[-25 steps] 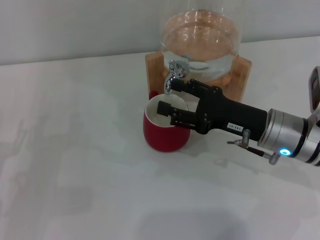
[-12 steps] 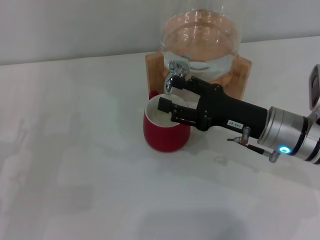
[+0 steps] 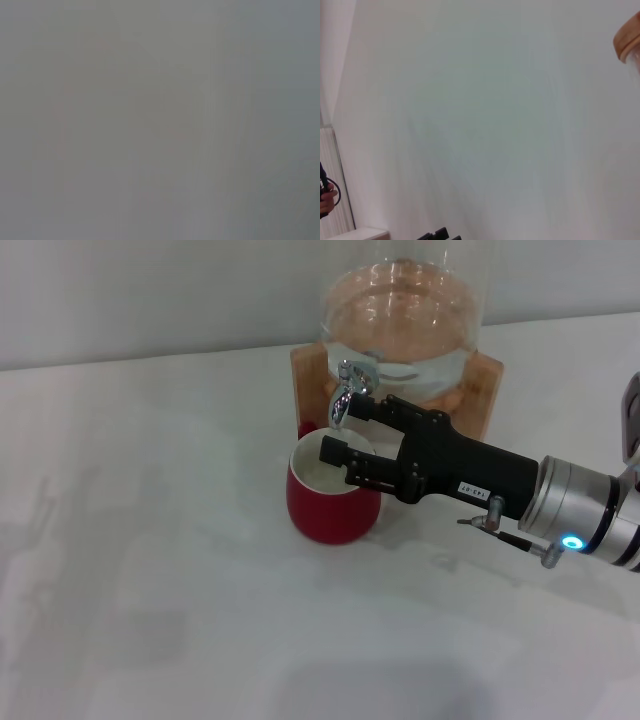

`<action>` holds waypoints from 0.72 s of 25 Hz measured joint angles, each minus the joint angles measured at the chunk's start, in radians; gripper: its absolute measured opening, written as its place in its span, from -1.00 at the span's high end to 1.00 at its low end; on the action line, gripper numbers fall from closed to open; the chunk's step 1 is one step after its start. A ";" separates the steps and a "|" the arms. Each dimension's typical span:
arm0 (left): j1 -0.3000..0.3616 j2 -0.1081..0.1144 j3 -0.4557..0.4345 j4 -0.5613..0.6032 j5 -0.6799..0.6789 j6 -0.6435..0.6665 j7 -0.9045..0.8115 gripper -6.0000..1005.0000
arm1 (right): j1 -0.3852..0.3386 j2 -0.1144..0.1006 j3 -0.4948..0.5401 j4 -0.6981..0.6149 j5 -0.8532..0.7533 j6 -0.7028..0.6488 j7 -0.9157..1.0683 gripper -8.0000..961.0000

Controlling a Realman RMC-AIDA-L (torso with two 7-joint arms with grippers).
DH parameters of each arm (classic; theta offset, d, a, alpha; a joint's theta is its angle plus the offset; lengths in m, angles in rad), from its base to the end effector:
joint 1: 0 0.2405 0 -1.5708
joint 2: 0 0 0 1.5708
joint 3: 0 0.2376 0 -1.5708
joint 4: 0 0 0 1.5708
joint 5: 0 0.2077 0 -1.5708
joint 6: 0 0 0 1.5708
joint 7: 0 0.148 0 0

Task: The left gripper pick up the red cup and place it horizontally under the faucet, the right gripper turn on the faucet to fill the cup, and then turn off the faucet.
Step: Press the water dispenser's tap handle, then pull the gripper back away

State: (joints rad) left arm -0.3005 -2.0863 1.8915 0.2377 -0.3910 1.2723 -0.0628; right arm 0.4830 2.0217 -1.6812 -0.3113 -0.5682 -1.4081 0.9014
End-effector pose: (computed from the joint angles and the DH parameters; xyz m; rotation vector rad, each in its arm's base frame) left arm -0.3139 0.3001 0.0116 -1.5617 -0.3693 -0.6870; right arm 0.2142 0.3137 -0.0317 -2.3650 0.5113 1.2390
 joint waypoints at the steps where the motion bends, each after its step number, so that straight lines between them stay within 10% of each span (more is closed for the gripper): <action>1: 0.000 0.000 0.000 0.000 0.000 0.000 0.000 -0.73 | 0.000 0.000 0.000 0.000 0.000 0.000 0.000 -0.72; 18: 0.000 0.000 0.000 -0.003 0.001 0.001 0.000 -0.73 | -0.003 0.000 0.003 0.007 0.021 0.000 -0.005 -0.72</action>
State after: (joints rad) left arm -0.3007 -2.0863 1.8913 0.2347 -0.3900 1.2730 -0.0629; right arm 0.4799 2.0217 -1.6782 -0.3045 -0.5473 -1.4084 0.8962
